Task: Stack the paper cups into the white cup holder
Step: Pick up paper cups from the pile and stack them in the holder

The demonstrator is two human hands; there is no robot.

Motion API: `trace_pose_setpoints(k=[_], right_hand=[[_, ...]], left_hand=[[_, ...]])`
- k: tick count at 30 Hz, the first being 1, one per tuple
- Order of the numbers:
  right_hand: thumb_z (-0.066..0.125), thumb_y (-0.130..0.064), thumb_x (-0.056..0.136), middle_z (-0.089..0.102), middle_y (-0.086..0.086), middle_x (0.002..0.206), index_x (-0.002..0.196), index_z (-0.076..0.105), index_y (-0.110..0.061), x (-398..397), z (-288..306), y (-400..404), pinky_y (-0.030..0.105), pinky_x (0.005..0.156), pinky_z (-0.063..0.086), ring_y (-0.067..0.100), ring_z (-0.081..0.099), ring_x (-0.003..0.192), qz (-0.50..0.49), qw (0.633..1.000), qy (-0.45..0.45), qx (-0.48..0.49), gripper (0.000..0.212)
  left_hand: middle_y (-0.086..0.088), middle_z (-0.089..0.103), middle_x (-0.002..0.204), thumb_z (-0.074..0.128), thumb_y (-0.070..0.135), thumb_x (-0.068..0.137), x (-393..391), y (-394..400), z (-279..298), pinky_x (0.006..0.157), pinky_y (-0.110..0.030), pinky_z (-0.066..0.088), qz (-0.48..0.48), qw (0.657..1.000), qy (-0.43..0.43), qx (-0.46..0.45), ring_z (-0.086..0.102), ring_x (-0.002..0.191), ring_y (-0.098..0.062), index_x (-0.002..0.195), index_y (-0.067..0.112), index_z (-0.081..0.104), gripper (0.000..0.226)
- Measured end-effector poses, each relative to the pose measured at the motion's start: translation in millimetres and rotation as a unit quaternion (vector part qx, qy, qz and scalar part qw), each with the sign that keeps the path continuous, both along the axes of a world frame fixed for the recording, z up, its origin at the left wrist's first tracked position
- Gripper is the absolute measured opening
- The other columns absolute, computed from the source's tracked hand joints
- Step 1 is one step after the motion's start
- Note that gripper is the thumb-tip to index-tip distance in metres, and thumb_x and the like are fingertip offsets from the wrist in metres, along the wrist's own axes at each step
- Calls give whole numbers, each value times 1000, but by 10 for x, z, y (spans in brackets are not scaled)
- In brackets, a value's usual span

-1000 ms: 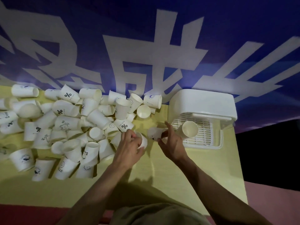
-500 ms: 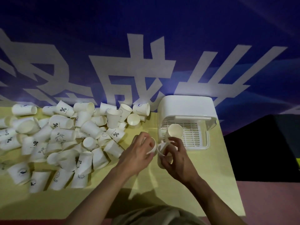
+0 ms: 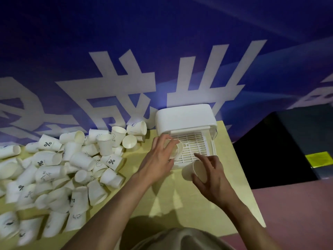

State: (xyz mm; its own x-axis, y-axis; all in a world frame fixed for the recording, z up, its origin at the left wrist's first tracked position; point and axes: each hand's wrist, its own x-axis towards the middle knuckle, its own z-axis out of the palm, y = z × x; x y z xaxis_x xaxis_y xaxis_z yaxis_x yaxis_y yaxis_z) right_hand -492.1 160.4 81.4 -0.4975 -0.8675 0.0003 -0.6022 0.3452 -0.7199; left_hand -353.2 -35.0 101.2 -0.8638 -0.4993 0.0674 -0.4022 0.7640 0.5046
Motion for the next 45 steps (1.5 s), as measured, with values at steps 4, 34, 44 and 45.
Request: trace_pose_setpoints(k=[4, 34, 44, 45], right_hand=[[69, -37, 92, 37, -7, 126, 135, 51, -39, -51, -78, 48, 34, 95, 53, 14, 52, 111, 7, 1000, -2, -8, 46], [66, -44, 95, 46, -2, 135, 139, 51, -28, -377, 47, -464, 35, 94, 52, 17, 50, 115, 54, 996, 65, -1, 49], [79, -31, 86, 49, 5, 137, 138, 54, -22, -333, -49, -959, 44, 97, 53, 27, 49, 122, 133, 982, 133, 9, 59], [81, -29, 85, 50, 5, 136, 137, 55, -21, -320, -91, -977, 45, 97, 53, 27, 50, 122, 141, 980, 136, 16, 59]], left_hand=[[3, 34, 140, 74, 10, 84, -116, -1, -110, 77, -34, 59, 0, 1000, -15, -4, 36, 128, -20, 136, 27, 47, 61], [-13, 37, 150, 76, 38, 87, -372, -180, -758, 105, -44, 44, 73, 974, -187, 100, 46, 131, -35, 153, 14, 21, 89], [-6, 36, 147, 78, 37, 85, 65, -32, -834, 112, -35, 39, 106, 975, -79, 176, 42, 137, -23, 155, 20, 17, 94], [-4, 35, 149, 74, 37, 88, 179, -2, -816, 112, -30, 37, 101, 975, -80, 183, 41, 137, -19, 155, 21, 17, 89]])
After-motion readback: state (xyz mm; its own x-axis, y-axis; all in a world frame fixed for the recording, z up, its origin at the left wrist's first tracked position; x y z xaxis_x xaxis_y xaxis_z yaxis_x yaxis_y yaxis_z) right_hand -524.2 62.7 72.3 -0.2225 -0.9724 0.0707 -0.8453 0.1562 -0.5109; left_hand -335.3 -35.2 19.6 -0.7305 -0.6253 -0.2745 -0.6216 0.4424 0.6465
